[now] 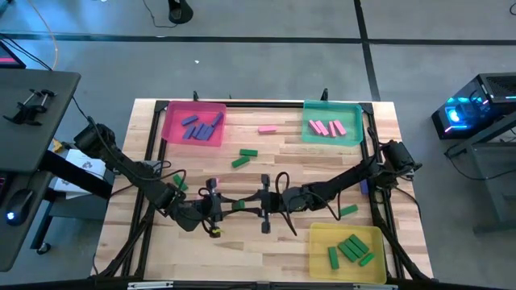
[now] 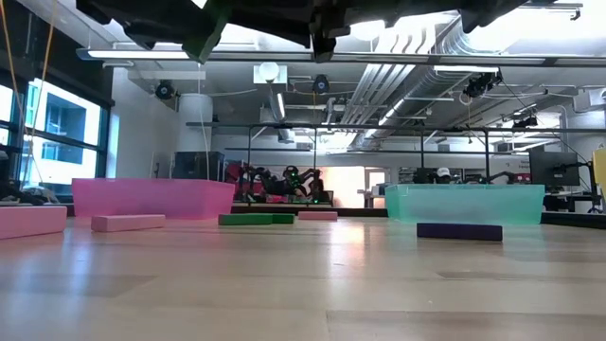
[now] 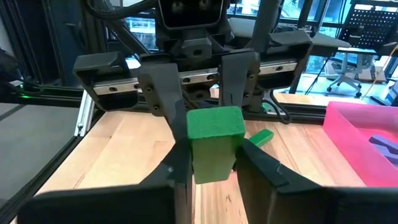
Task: Sort blocks
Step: Put the green block into the yellow bin
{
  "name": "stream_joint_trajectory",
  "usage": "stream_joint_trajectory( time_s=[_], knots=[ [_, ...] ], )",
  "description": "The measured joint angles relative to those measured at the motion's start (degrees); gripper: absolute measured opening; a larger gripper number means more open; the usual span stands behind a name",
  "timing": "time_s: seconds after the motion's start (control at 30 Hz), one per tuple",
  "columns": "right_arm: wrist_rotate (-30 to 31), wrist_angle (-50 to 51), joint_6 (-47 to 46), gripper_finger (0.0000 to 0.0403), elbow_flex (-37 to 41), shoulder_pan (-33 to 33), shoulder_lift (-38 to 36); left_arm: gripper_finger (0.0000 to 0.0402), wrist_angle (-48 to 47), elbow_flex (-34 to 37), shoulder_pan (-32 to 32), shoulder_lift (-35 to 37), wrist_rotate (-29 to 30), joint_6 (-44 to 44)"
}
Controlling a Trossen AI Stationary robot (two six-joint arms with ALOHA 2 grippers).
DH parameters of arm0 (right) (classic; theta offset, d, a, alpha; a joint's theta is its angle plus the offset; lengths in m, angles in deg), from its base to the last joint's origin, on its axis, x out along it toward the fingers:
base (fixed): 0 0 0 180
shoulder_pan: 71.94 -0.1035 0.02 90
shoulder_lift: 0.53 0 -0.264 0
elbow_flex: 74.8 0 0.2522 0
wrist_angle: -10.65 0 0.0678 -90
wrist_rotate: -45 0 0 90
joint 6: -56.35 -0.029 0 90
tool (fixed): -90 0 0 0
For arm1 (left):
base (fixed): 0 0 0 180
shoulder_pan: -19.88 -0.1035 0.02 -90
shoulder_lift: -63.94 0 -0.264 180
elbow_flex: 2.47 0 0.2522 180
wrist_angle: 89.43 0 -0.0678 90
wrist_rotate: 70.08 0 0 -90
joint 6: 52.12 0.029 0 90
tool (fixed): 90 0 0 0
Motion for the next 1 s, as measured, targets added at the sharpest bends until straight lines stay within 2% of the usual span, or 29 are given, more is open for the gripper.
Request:
stream_joint_trajectory(
  time_s=[0.1, 0.2, 0.3, 0.43, 0.53, 0.63, 0.7, 0.83, 1.0],
  knots=[
    [0.74, 0.04, -0.07, 0.0066, 0.0, -0.04, -0.09, 0.0089, -0.21, 0.0, -0.22, 0.0, 0.17, -0.39],
    [2.99, 2.74, -0.19, 0.0066, 0.0, -0.96, -1.36, 0.0113, -0.63, -0.06, -0.3, 0.0, 0.17, -0.38],
    [6.82, 9.81, -1.79, 0.0066, 0.0, -2.94, -4.45, 0.0144, -1.68, -0.13, -0.22, 0.03, -0.01, -0.86],
    [10.82, 24.86, -9.04, 0.0057, 0.0, -7.51, -10.13, 0.0171, -2.22, -0.11, -0.19, -0.02, -0.08, -0.91],
    [11.74, 37.37, -17.85, 0.0036, 0.0, -12.11, -14.97, 0.0175, -2.45, -0.09, -0.22, -0.02, -0.04, -0.92],
    [10.05, 50.11, -31.19, 0.0006, 0.0, -17.41, -19.51, 0.0176, -2.56, -0.07, -0.22, -0.02, -0.01, -0.92],
    [8.4, 56.95, -41.29, 0.0002, 0.0, -21.2, -21.79, 0.0176, -2.62, -0.07, -0.22, -0.02, 0.06, -0.92],
    [6.57, 66.06, -59.79, 0.0004, 0.0, -28.16, -24.05, 0.0177, -2.62, -0.06, -0.22, -0.02, 0.16, -0.92],
    [6.72, 73.28, -71.34, 0.0003, 0.0, -32.65, -23.7, 0.0177, -2.62, -0.06, -0.22, -0.02, 0.16, -0.94]
  ],
)
